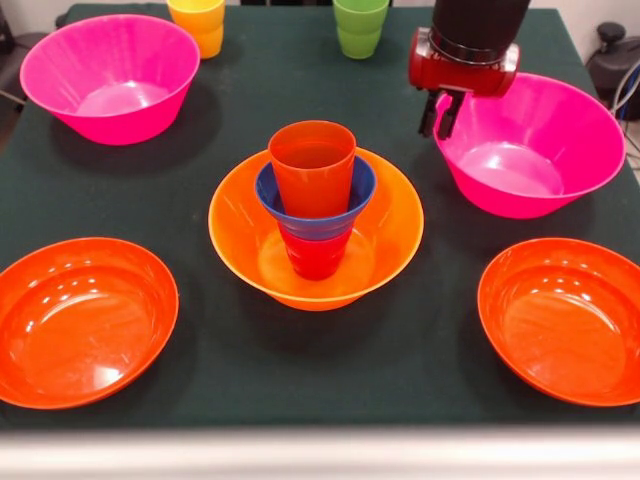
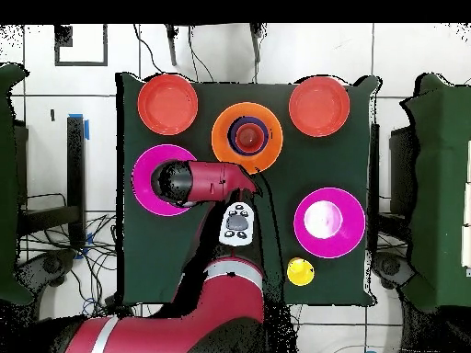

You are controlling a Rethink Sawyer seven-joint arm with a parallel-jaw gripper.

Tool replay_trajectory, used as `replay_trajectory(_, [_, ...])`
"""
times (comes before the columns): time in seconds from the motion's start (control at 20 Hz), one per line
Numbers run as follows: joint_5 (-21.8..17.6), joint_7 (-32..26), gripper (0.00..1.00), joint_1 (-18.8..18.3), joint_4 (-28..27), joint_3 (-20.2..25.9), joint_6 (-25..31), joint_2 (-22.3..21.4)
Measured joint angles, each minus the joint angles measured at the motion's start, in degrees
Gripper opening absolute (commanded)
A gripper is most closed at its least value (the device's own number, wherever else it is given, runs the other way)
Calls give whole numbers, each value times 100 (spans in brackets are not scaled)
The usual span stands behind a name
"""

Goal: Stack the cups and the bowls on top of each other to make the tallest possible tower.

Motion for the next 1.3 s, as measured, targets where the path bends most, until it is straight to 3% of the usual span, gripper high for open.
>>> replay_trajectory(0.45, [-1,0,0,-325,229,349,237,-333])
replay_trajectory(0.8, [0,0,0,-753,230,721,1056,-691])
replay_trajectory(1.3, [0,0,0,-1111,231,1130,1427,-938])
